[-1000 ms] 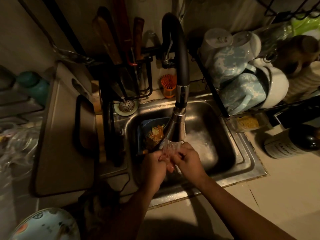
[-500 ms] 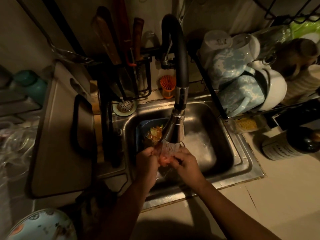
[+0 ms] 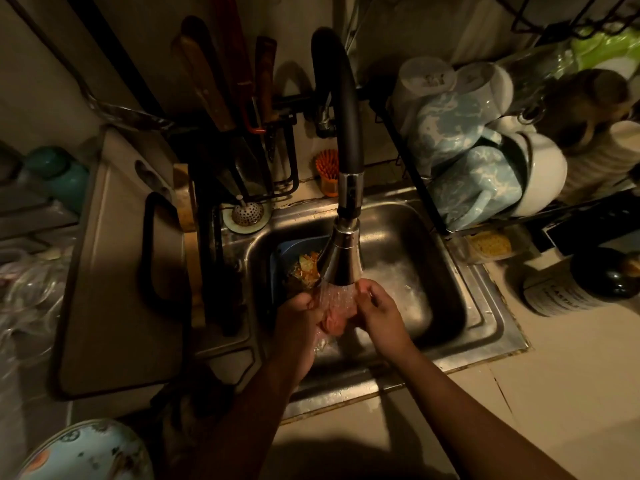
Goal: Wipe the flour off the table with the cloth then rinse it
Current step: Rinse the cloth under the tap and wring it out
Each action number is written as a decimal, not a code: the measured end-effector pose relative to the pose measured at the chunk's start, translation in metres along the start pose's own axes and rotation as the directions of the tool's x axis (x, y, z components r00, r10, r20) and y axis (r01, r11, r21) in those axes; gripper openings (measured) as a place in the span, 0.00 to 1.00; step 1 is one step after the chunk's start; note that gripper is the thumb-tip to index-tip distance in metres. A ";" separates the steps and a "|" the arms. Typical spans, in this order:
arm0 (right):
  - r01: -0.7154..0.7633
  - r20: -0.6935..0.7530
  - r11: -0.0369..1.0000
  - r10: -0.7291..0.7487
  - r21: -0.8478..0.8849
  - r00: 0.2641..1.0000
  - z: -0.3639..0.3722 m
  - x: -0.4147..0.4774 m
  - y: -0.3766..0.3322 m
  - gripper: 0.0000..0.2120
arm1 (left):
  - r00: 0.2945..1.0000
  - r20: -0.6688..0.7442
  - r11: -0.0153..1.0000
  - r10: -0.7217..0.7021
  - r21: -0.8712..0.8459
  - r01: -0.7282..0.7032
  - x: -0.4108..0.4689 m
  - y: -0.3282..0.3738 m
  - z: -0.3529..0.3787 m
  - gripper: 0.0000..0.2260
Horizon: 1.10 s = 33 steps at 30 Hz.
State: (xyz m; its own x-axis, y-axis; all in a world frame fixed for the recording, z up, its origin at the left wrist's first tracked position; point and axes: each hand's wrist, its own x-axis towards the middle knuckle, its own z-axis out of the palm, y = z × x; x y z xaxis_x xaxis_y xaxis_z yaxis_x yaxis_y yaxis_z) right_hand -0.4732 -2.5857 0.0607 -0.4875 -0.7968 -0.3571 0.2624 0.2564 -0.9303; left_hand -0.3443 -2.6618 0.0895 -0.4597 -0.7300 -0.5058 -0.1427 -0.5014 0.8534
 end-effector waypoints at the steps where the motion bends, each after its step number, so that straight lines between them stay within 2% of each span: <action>1: -0.093 0.012 0.982 0.092 0.166 0.996 0.001 -0.001 -0.001 0.12 | 0.999 0.043 0.999 -0.007 0.033 0.005 0.000 0.001 -0.001 0.12; 3: -0.231 0.103 0.887 0.207 0.399 0.973 0.003 -0.002 -0.007 0.18 | 0.999 0.039 0.984 0.002 0.179 -0.009 0.002 0.004 -0.004 0.12; 5: -0.306 0.193 0.834 0.243 0.459 0.951 0.002 -0.001 -0.014 0.18 | 0.998 0.030 0.943 0.053 0.329 -0.060 0.005 0.001 -0.010 0.11; 7: -0.319 0.259 0.850 0.225 0.420 0.939 0.002 0.001 -0.016 0.17 | 0.993 0.096 0.935 0.075 0.340 -0.104 0.002 0.002 -0.010 0.06; 9: -0.309 0.273 0.888 0.221 0.341 0.936 0.003 0.002 -0.016 0.19 | 0.982 0.183 0.886 0.047 0.446 -0.126 0.000 -0.001 -0.012 0.08; 11: -0.295 0.270 0.907 0.215 0.302 0.939 0.004 0.001 -0.017 0.23 | 0.977 0.206 0.835 0.052 0.528 -0.156 -0.003 0.001 -0.015 0.03; 12: -0.297 0.276 0.907 0.216 0.299 0.937 0.004 0.001 -0.017 0.24 | 0.978 0.182 0.814 0.101 0.550 -0.186 -0.001 0.000 -0.019 0.04; 14: -0.295 0.305 0.924 0.216 0.242 0.927 0.004 0.000 -0.020 0.24 | 0.969 0.113 0.748 0.219 0.618 -0.241 0.004 0.003 -0.026 0.13; 16: -0.257 0.336 0.958 0.203 0.125 0.920 0.001 0.002 -0.020 0.24 | 0.940 0.133 0.568 0.315 0.767 -0.299 0.005 0.018 -0.028 0.19; 19: -0.175 0.423 0.984 0.169 -0.024 0.890 -0.004 0.002 -0.024 0.19 | 0.972 0.161 0.438 0.173 0.871 -0.223 0.011 0.032 -0.024 0.21; 21: -0.183 0.456 0.983 0.175 -0.028 0.873 -0.009 0.002 -0.028 0.15 | 0.968 0.229 0.331 0.099 0.910 -0.249 0.016 0.034 -0.022 0.15; 22: -0.190 0.467 0.982 0.170 -0.005 0.868 -0.011 0.003 -0.029 0.15 | 0.957 0.276 0.356 0.095 0.888 -0.291 0.019 0.032 -0.019 0.11; 24: -0.173 0.438 0.985 0.144 0.026 0.887 -0.013 0.006 -0.025 0.14 | 0.956 0.260 0.578 0.139 0.762 -0.291 0.024 0.027 -0.012 0.05; 25: -0.148 0.379 0.989 0.135 0.005 0.915 -0.013 0.008 -0.023 0.13 | 0.973 0.181 0.678 0.145 0.698 -0.231 0.022 0.024 -0.008 0.10; 27: -0.103 0.196 0.993 0.114 -0.063 0.974 -0.012 0.012 -0.017 0.11 | 0.984 -0.008 0.802 0.179 0.580 -0.141 0.023 0.014 -0.004 0.15; 29: -0.113 0.049 0.990 0.117 -0.085 0.992 -0.010 0.015 -0.013 0.11 | 0.982 -0.097 0.888 0.160 0.450 -0.101 0.025 0.003 -0.003 0.15; 31: -0.109 0.046 0.985 0.116 -0.135 0.992 -0.008 0.014 -0.009 0.10 | 0.979 -0.157 0.938 0.132 0.340 -0.072 0.022 -0.001 0.000 0.14; 33: -0.038 0.088 0.975 0.058 -0.217 0.994 -0.002 0.006 -0.008 0.11 | 0.963 -0.232 0.950 0.140 0.305 -0.064 0.022 -0.004 0.002 0.12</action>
State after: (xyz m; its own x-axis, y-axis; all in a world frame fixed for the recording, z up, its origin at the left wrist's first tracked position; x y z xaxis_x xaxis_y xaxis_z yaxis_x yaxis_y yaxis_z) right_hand -0.4798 -2.5912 0.0654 -0.3959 -0.8258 -0.4016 0.0932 0.3990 -0.9122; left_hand -0.3555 -2.6747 0.0748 -0.2588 -0.8806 -0.3969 -0.3734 -0.2877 0.8819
